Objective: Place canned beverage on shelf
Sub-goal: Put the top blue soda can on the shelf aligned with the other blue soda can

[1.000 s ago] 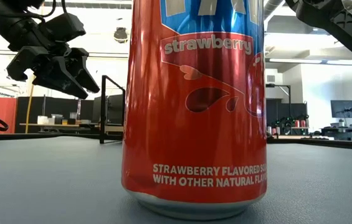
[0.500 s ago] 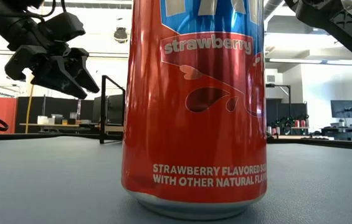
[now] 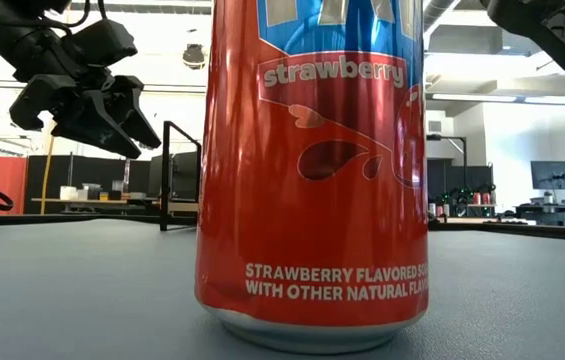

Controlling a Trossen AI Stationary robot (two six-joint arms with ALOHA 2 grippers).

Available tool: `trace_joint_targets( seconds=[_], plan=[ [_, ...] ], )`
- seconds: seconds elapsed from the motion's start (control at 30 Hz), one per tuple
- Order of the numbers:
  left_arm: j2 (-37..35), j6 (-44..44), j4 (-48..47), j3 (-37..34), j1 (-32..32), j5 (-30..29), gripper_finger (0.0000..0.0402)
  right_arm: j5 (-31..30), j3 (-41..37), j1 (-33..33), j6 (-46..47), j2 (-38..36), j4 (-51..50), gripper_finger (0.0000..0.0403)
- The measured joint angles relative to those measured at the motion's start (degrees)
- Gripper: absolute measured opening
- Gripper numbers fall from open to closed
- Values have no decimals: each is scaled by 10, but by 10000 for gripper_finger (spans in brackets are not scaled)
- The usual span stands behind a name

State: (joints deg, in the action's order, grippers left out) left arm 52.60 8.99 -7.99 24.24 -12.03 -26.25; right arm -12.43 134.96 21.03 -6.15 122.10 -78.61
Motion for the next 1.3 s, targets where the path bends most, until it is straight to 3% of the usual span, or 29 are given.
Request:
trace_joint_targets(
  seconds=[0.43, 0.63, 0.87, 1.3],
  plan=[
    [0, 0, -1, 0, 0, 1, 282, 65, -12, 40, -128, 0, 2, 282],
    [0, 0, -2, 0, 0, 1, 282, 65, -12, 40, -167, 0, 10, 282],
    [0, 0, -2, 0, 0, 2, 282, 65, -12, 18, -290, 0, 28, 282],
    [0, 0, -3, 0, 0, 4, 282, 64, -11, 23, -393, 26, 40, 282]
  ],
)
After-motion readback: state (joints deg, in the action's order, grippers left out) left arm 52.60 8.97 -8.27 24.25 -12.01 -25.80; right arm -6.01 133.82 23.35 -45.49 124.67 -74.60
